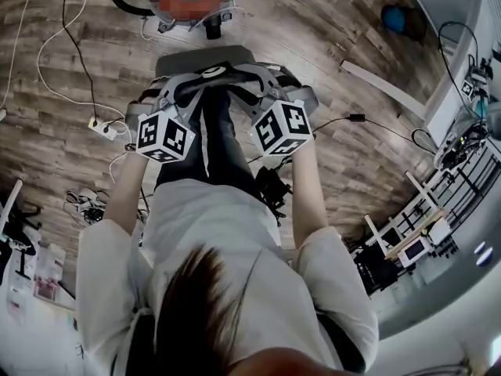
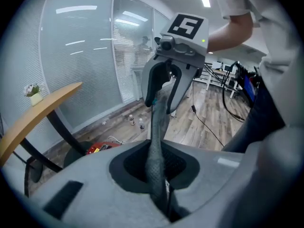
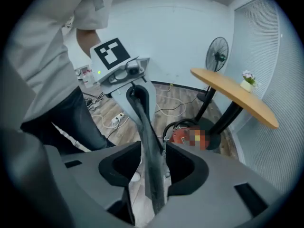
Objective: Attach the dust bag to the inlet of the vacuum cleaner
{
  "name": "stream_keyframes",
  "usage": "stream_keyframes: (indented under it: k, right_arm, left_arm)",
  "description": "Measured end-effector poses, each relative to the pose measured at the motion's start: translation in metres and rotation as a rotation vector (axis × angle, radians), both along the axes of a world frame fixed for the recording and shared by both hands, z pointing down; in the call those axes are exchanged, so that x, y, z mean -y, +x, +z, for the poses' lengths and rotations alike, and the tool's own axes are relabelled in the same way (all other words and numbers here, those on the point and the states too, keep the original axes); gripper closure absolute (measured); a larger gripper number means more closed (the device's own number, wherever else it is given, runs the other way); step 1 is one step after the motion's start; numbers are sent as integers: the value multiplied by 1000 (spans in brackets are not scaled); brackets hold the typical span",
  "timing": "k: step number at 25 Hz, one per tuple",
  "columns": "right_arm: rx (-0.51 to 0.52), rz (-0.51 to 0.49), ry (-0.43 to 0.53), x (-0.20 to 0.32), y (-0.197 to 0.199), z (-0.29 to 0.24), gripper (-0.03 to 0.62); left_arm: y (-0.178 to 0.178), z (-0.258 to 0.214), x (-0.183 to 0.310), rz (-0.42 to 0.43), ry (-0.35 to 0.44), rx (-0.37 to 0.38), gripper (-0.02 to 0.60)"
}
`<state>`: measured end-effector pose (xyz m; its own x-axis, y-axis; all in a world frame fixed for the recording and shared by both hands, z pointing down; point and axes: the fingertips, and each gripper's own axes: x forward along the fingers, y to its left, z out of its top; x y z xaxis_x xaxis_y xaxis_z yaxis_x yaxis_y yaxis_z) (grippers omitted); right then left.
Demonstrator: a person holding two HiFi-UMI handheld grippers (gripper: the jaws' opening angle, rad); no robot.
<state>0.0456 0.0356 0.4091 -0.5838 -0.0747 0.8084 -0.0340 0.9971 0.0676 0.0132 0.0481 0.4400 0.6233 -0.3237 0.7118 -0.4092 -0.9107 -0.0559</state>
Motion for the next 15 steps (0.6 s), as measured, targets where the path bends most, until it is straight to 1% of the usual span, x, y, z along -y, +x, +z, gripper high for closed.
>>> stream_keyframes:
  k: [2, 4, 7, 12, 15]
  right_arm:
    - [-45, -53, -3, -4, 1, 26, 437]
    - [-85, -90, 13, -3, 4, 51, 483]
    - [-119, -111, 8, 0, 10, 85, 514]
    - [-126, -99, -22, 1, 17, 129, 551]
    - [-138, -94, -33, 1, 20, 155, 559]
  left_arm:
    - [3, 21, 1, 34, 1, 16, 542]
    - [6, 43, 2, 73, -3, 28, 542]
    - [11, 75, 3, 108, -29, 31, 543]
    - [18, 118, 2, 104, -72, 34, 541]
    - [21, 144, 2, 92, -92, 45, 541]
